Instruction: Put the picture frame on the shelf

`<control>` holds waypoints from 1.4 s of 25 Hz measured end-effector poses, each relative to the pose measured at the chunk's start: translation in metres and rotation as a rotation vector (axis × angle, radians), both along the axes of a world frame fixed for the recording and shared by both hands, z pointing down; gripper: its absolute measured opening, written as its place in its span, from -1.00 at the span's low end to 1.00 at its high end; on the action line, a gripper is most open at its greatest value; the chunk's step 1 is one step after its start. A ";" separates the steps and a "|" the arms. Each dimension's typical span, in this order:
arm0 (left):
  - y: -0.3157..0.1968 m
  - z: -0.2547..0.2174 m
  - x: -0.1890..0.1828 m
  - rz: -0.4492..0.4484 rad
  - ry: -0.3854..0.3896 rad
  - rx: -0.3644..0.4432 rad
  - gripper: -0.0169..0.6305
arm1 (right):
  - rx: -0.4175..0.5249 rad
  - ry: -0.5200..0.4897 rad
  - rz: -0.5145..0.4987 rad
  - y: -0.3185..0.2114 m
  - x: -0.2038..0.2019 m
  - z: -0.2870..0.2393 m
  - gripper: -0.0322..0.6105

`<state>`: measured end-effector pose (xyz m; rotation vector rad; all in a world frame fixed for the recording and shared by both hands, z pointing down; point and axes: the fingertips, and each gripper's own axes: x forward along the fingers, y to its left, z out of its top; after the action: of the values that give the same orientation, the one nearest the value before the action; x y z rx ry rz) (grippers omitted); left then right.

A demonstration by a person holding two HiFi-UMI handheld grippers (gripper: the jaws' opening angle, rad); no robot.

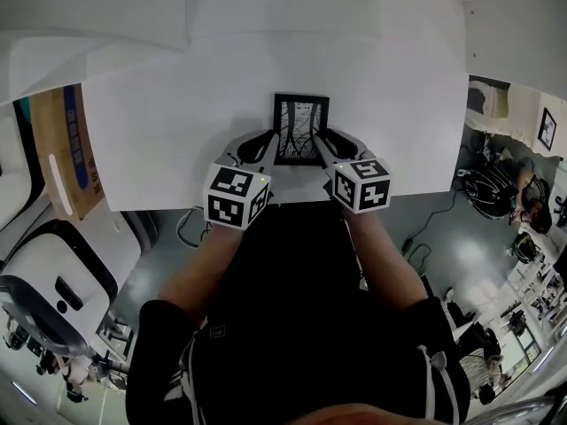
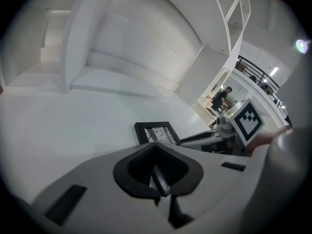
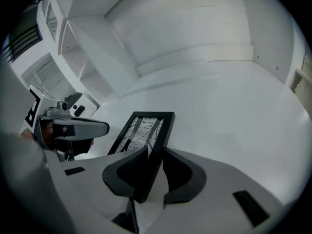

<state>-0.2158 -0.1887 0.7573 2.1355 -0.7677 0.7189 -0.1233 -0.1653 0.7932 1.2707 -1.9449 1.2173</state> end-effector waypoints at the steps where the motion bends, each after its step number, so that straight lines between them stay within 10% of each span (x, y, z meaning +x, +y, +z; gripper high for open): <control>1: 0.000 -0.002 0.000 -0.001 0.000 0.003 -0.92 | -0.004 -0.007 0.003 0.000 0.000 0.000 -0.56; 35: -0.002 -0.075 0.006 0.037 0.060 0.039 -0.92 | 0.058 -0.130 0.219 -0.007 0.031 -0.072 -0.65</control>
<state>-0.2101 -0.1903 0.6828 2.2016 -0.7176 0.6612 -0.0919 -0.1722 0.7212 1.5003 -1.9851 1.3893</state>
